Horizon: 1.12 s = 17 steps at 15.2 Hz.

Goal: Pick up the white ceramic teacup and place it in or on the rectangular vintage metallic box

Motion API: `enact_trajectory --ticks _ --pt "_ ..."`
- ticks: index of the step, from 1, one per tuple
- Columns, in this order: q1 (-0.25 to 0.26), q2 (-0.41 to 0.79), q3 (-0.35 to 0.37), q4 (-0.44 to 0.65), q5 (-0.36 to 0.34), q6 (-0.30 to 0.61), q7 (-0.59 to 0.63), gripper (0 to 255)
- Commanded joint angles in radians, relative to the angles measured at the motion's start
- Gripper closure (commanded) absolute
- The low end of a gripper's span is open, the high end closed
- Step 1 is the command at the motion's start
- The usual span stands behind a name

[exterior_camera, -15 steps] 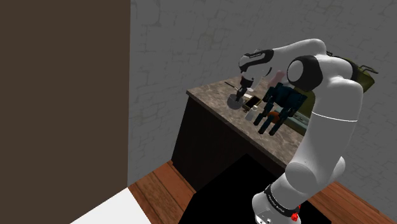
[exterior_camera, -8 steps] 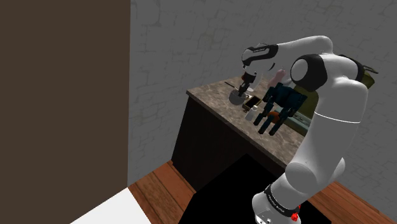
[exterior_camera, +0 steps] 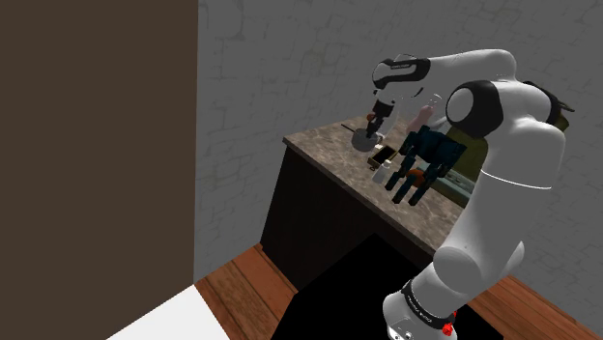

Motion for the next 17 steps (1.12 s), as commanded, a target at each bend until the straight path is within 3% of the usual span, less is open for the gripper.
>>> enact_trajectory --ticks 1,4,6,12,17 --pt "0.000 -0.007 -0.001 0.021 -0.004 -0.027 0.004 255" --pt "0.000 -0.013 -0.003 0.049 -0.007 -0.060 0.008 255" --pt "-0.038 0.025 -0.013 0.104 0.006 -0.084 -0.036 255" --pt "-0.168 0.168 -0.033 0.322 0.056 -0.174 -0.157 255" --pt "-0.308 0.337 -0.031 0.603 0.104 -0.291 -0.234 255"
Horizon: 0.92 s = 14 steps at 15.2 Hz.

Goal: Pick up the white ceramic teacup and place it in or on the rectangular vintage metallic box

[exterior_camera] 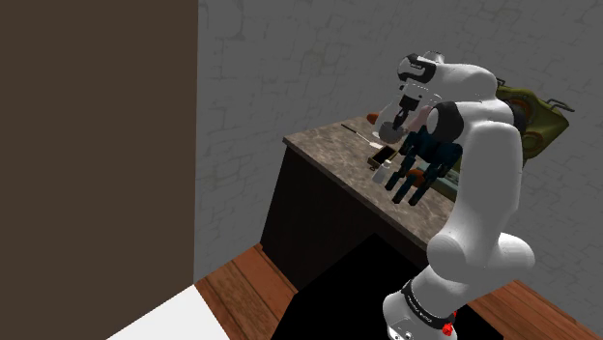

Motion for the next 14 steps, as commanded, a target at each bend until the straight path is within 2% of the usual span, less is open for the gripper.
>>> enact_trajectory --ticks 1,14 --pt "-0.042 0.049 0.003 0.096 0.013 -0.046 -0.018 255" --pt "-0.010 0.043 0.005 -0.095 0.016 0.133 -0.037 255"
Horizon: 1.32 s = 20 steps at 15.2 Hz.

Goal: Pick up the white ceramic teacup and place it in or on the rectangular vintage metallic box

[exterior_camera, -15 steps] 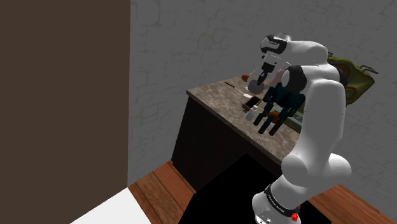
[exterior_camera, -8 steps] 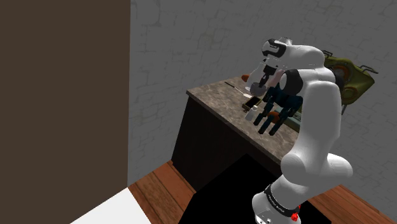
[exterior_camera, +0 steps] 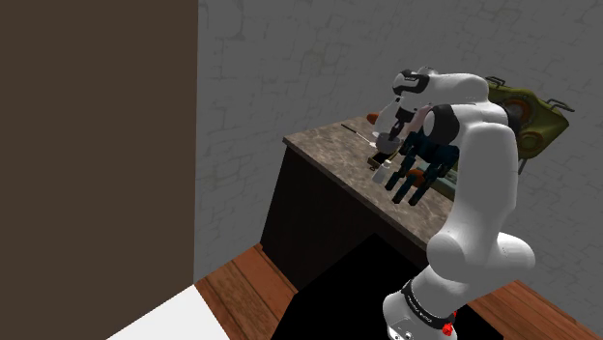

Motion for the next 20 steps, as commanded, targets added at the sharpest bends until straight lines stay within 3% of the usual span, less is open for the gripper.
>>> enact_trajectory --ticks 1,9,10,15,20 --pt "0.001 0.005 0.001 -0.019 0.003 0.024 -0.003 255" --pt "0.003 0.008 0.002 -0.032 0.004 0.039 -0.005 255" --pt "0.003 0.008 0.002 -0.032 0.004 0.039 -0.005 0" --pt "0.003 0.008 0.002 -0.032 0.004 0.039 -0.005 0" --pt "-0.025 0.020 0.001 0.120 0.002 -0.096 0.008 0"
